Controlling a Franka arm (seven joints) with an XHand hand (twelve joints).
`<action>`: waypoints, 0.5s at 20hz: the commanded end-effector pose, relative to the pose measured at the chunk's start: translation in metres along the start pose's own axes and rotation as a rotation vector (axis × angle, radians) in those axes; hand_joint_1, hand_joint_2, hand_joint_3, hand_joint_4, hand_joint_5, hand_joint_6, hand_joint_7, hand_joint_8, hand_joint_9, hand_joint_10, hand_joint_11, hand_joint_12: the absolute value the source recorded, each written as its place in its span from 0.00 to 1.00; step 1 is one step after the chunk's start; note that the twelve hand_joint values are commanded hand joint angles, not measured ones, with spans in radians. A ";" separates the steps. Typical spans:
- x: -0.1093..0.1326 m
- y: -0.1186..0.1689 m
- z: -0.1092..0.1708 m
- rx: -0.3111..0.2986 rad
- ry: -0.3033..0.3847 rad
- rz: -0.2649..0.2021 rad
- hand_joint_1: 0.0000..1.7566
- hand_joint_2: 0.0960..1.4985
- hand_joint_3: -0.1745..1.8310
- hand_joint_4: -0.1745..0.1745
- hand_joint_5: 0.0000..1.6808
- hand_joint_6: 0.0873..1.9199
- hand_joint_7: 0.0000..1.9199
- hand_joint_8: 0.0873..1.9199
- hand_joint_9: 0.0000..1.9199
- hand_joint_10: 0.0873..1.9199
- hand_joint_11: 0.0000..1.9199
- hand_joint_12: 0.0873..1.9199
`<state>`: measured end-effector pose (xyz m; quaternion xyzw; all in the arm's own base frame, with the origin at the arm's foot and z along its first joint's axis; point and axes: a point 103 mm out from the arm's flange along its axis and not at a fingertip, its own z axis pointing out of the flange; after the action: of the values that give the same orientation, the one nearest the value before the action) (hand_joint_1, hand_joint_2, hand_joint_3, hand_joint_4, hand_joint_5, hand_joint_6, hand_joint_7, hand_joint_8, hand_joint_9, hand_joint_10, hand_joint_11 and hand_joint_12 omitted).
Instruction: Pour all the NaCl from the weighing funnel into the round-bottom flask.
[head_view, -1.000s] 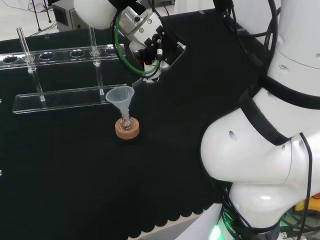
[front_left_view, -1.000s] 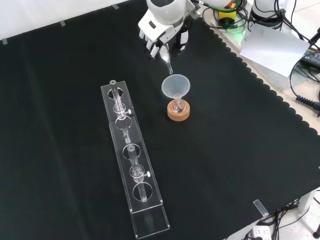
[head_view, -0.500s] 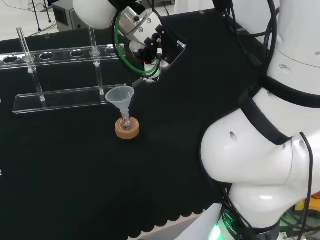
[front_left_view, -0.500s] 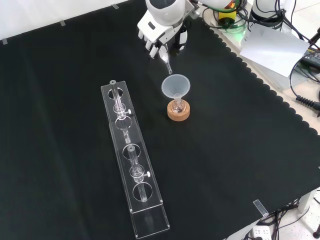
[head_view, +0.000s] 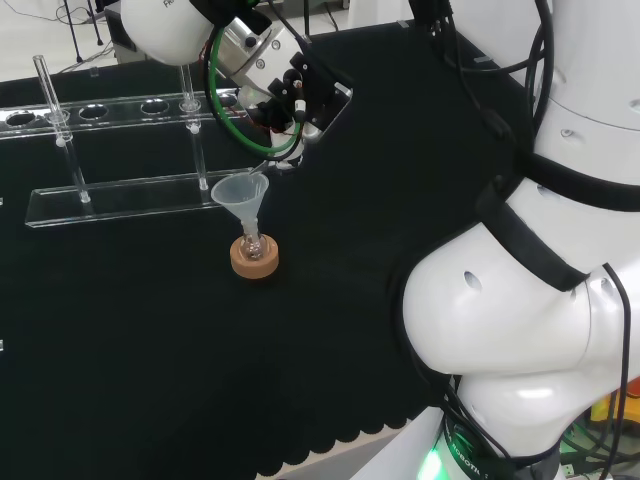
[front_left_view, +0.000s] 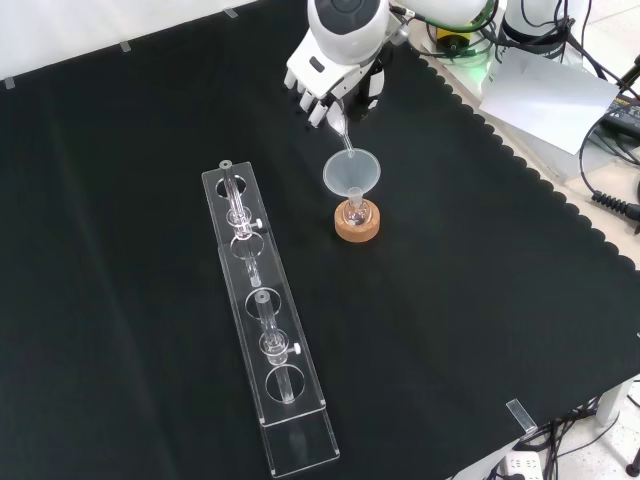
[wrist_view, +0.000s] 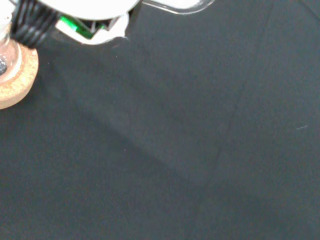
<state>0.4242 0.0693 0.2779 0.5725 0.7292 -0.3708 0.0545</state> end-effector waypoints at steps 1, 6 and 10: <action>-0.013 0.002 0.007 0.006 0.025 -0.007 0.64 0.34 0.51 1.00 0.74 0.40 0.58 0.21 0.70 0.01 0.57 0.44; -0.003 0.007 0.000 0.023 -0.014 0.007 0.64 0.34 0.51 1.00 0.74 0.40 0.58 0.21 0.70 0.01 0.57 0.44; -0.008 0.006 0.004 0.018 -0.002 0.010 0.64 0.34 0.51 1.00 0.74 0.40 0.58 0.21 0.70 0.01 0.57 0.44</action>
<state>0.4288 0.0622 0.2770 0.5743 0.7265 -0.3740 0.0499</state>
